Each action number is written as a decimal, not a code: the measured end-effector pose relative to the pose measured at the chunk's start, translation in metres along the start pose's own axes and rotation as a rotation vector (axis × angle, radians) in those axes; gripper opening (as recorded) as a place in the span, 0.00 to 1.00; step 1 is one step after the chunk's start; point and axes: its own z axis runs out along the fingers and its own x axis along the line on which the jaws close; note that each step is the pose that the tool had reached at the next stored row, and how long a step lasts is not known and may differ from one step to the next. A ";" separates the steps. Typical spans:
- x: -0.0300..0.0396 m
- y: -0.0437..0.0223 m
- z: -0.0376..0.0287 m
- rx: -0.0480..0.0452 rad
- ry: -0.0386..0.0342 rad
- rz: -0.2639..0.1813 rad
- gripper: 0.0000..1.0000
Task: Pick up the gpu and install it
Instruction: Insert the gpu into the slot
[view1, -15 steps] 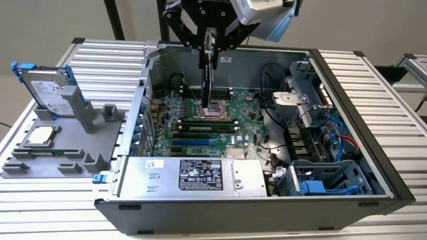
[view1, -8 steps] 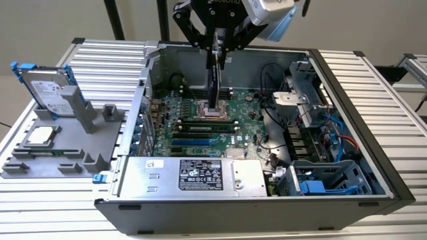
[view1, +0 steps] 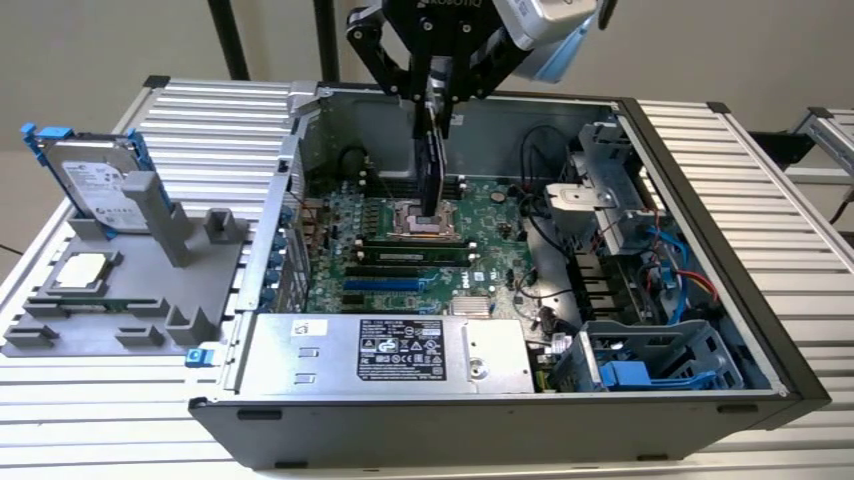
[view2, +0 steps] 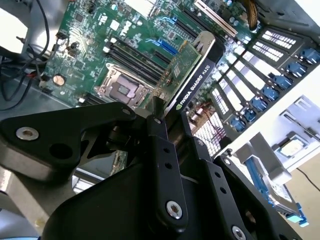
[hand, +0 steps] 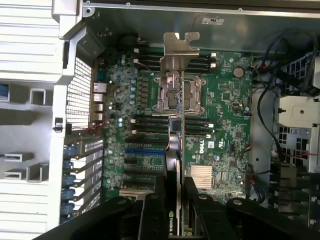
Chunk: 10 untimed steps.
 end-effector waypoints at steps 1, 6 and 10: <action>-0.0001 0.0000 0.0000 0.0001 0.0007 -0.010 0.00; -0.0008 0.0000 0.0000 0.0004 0.0045 -0.065 0.00; -0.0014 -0.0001 0.0000 0.0007 0.0078 -0.112 0.00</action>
